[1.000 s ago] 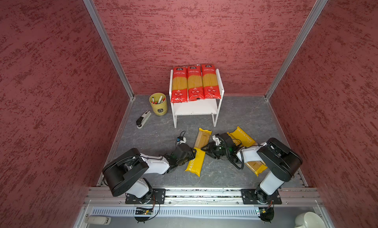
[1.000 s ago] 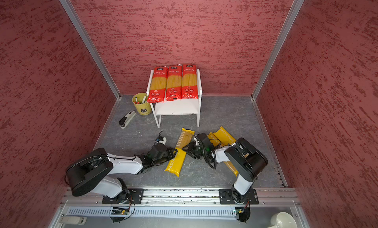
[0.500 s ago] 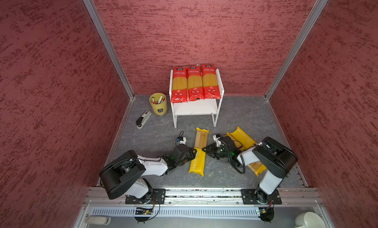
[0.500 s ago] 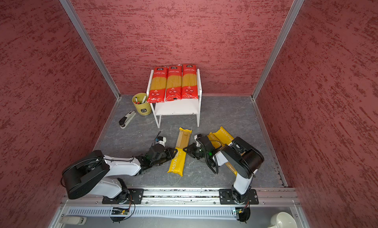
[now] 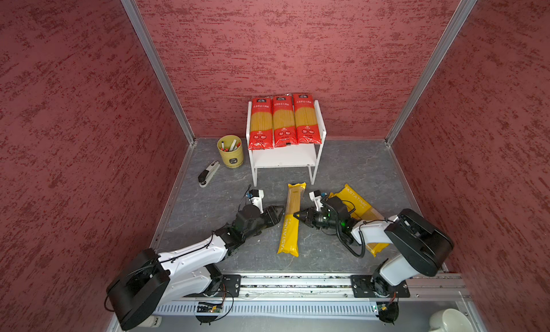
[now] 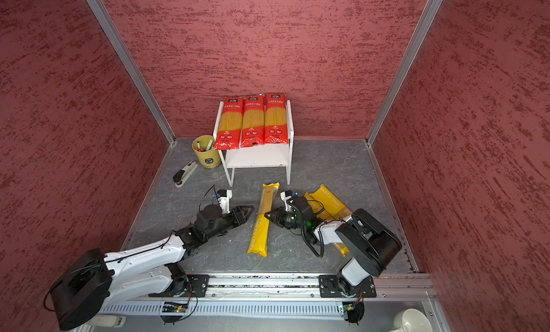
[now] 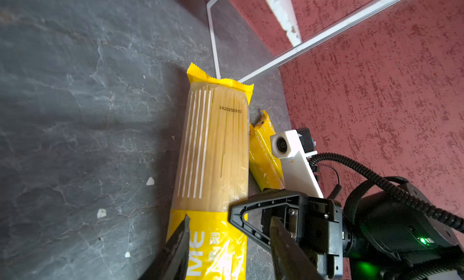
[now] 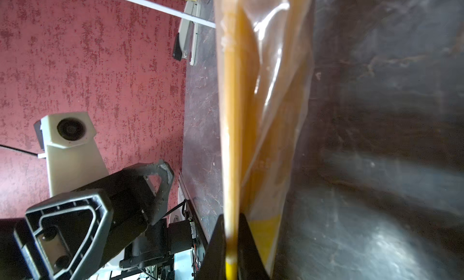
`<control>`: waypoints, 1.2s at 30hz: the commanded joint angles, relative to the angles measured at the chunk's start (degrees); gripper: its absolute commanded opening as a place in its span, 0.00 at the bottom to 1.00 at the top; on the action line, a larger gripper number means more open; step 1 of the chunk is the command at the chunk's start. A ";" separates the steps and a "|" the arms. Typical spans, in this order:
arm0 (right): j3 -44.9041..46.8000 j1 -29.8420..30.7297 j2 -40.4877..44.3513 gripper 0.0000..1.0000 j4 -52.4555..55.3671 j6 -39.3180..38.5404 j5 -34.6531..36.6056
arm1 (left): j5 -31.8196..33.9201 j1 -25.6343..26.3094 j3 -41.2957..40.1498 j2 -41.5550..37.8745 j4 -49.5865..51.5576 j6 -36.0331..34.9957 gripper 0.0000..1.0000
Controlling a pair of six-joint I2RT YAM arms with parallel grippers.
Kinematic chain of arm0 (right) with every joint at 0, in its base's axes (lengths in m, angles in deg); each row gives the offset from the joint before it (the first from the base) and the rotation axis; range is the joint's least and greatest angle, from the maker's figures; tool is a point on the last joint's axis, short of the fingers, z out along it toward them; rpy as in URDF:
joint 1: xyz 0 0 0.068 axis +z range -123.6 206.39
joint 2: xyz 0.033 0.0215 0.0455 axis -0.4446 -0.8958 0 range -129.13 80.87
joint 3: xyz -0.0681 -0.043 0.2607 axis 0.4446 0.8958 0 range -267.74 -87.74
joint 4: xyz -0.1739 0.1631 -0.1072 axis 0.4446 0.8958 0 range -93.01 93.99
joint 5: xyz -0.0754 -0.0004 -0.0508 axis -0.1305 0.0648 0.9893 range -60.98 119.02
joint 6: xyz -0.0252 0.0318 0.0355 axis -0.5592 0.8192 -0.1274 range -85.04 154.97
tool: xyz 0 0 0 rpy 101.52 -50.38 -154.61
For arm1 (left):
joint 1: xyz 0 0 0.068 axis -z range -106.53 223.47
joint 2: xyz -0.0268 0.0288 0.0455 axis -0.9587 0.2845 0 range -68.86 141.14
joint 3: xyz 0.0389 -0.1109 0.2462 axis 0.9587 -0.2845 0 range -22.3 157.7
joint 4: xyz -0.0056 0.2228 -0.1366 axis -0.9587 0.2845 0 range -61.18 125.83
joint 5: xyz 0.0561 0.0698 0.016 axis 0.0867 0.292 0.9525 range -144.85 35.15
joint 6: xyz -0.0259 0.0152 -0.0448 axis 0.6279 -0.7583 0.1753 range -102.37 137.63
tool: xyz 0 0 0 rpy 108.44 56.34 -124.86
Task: Arrange pasta packages on shelves
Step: Pick up the pasta bag from the center of the table.
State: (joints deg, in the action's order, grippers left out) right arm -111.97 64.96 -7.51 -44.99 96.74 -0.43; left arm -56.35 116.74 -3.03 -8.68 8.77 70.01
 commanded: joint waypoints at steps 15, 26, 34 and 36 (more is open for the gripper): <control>-25.44 -5.95 -4.67 0.00 -10.80 -2.10 -12.21 | -24.69 -20.72 3.01 -3.16 -2.50 -1.77 0.82; -26.99 -6.90 -7.77 0.00 -16.83 1.14 -16.29 | -31.03 -19.89 1.21 9.28 -21.78 3.85 0.84; -28.76 -7.81 -10.33 0.00 -19.91 4.29 -15.34 | -30.66 -17.79 1.43 14.32 -28.83 6.24 0.69; -28.78 -8.05 -10.94 0.00 -19.91 5.17 -13.79 | -29.85 -17.38 1.70 14.44 -28.81 6.09 0.60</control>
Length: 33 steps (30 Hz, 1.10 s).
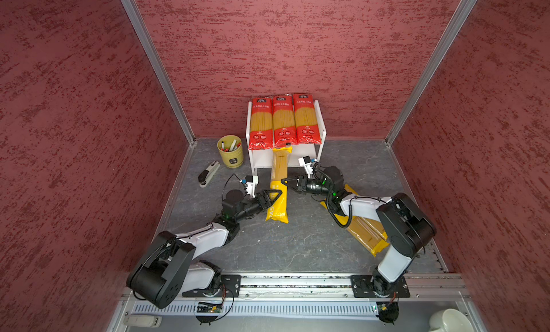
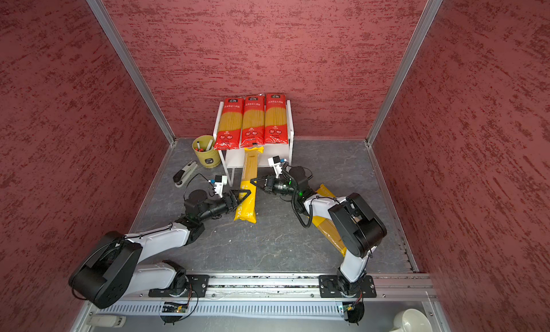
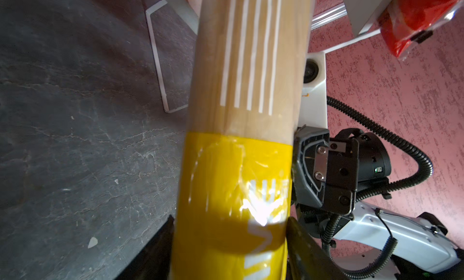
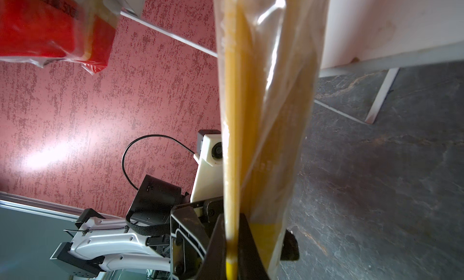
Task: Arrange pasta packages on shelves
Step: Pick up the pasta bag from the center of the table.
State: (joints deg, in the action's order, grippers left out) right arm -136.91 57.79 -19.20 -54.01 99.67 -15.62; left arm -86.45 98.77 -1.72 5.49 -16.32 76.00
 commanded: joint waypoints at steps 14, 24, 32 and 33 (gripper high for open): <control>6.07 -1.30 2.57 0.45 -4.64 3.01 8.16 | 8.78 0.72 3.94 -1.22 1.90 3.83 0.20; 16.12 1.24 9.67 0.65 -0.05 5.17 8.40 | 11.31 -1.22 13.99 3.14 11.39 5.28 0.23; 11.91 2.82 7.56 0.59 -2.50 7.99 7.75 | 10.56 -1.31 18.74 8.47 10.43 6.24 0.31; 11.31 3.03 7.08 0.57 -2.81 8.33 7.60 | 10.46 -1.34 18.88 8.65 10.51 6.15 0.31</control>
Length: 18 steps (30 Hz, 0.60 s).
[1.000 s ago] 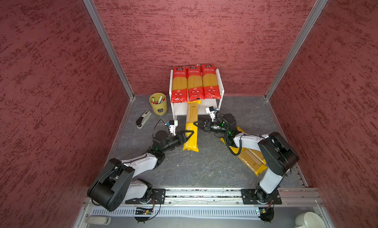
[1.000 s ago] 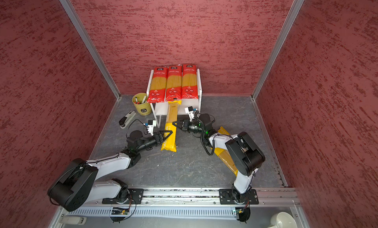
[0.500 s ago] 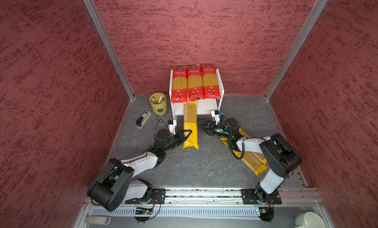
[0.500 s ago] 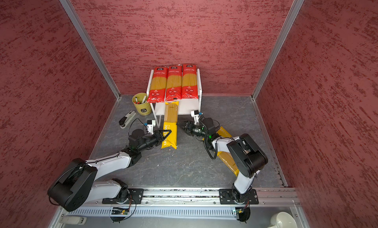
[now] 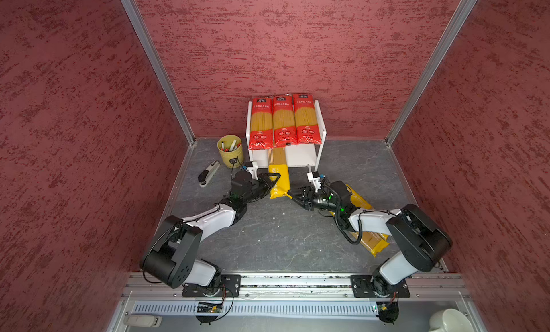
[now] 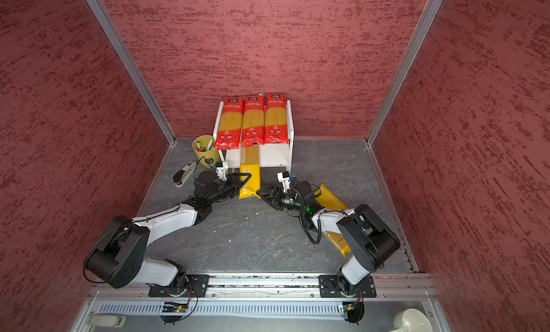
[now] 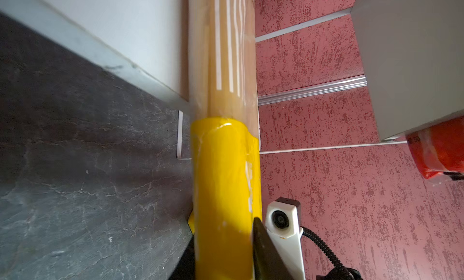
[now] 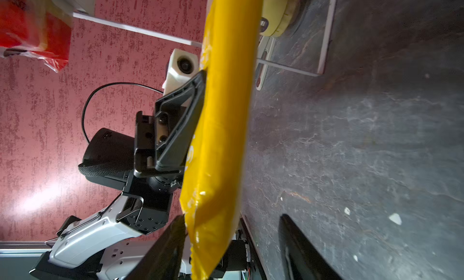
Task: Arrange pasta packages on shelves
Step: Pick up the pasta bag from the center of the table.
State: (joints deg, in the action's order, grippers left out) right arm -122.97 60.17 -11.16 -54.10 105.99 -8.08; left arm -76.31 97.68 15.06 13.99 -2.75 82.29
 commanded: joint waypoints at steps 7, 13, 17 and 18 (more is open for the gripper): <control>-4.76 2.42 -2.17 0.38 -3.93 3.40 -0.48 | 1.40 -0.30 1.95 -0.44 -1.74 -1.73 0.34; -6.72 2.44 -1.08 0.13 0.85 0.54 1.11 | 0.01 -0.43 0.96 -1.33 -2.20 -0.56 0.51; -9.50 1.76 -2.65 0.06 1.43 0.59 0.95 | 0.68 -1.24 -1.84 -5.62 0.23 -1.03 0.60; -10.27 1.41 -3.10 0.05 1.16 0.84 0.82 | 1.03 -1.51 -2.65 -6.99 1.26 -1.46 0.61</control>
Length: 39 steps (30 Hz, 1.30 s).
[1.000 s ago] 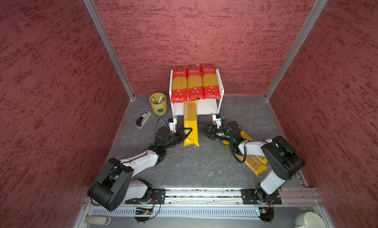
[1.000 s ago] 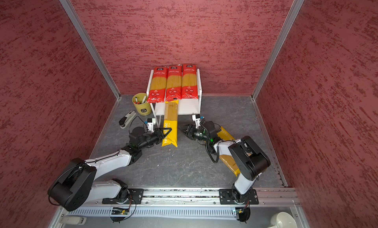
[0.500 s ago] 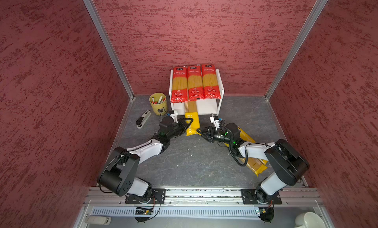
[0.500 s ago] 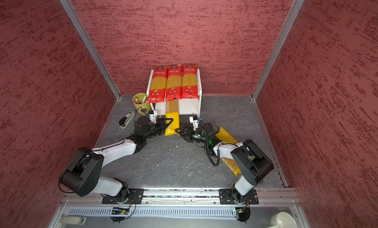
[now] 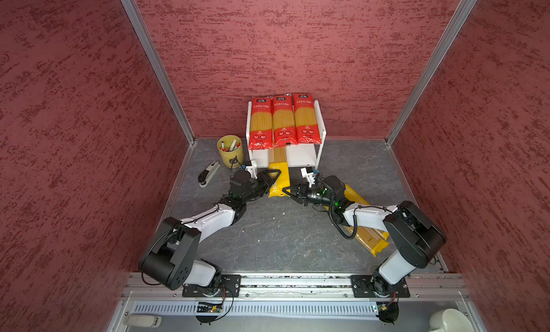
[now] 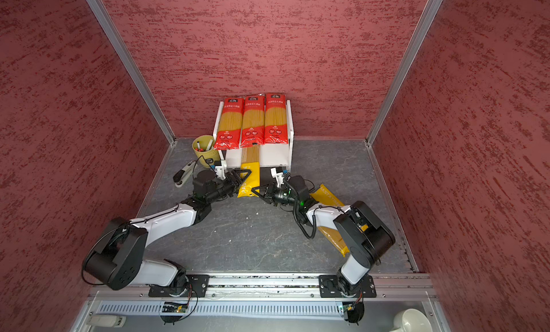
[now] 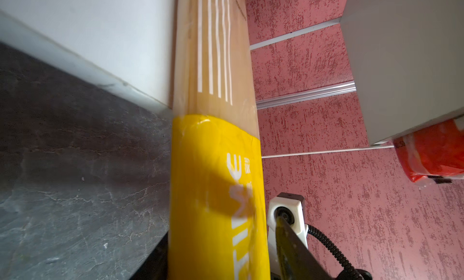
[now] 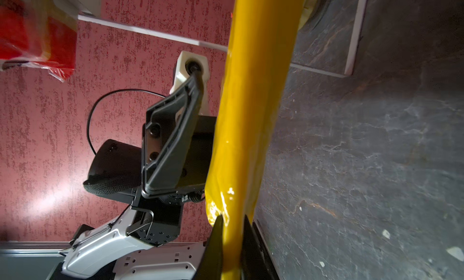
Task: Arrange pasta packages on shelves
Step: Pick up the pasta bag from the center of the table, then place the pasta bag on the shelf.
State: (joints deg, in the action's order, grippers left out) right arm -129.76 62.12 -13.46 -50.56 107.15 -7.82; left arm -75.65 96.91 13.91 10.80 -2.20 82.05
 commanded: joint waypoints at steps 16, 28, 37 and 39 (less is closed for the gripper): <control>-18.52 -1.40 -13.05 0.00 -1.34 3.05 1.29 | 14.41 -2.44 -7.30 -30.38 37.52 -12.73 0.70; -27.00 0.10 -20.12 0.00 2.81 3.61 0.77 | 15.90 1.01 -9.52 -30.22 35.60 -11.86 0.70; -26.75 0.66 -20.86 0.00 2.42 4.04 -0.82 | 18.66 6.54 -9.80 -25.58 31.44 -10.99 0.70; -25.70 0.42 -20.08 0.12 2.83 3.50 -1.17 | 18.94 7.35 -9.61 -24.54 30.89 -11.24 0.70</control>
State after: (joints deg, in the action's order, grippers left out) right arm -156.56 62.27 -34.64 -46.17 110.60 -7.66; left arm -58.40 103.36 4.70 -14.53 31.20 71.17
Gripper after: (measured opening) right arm 0.103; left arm 0.698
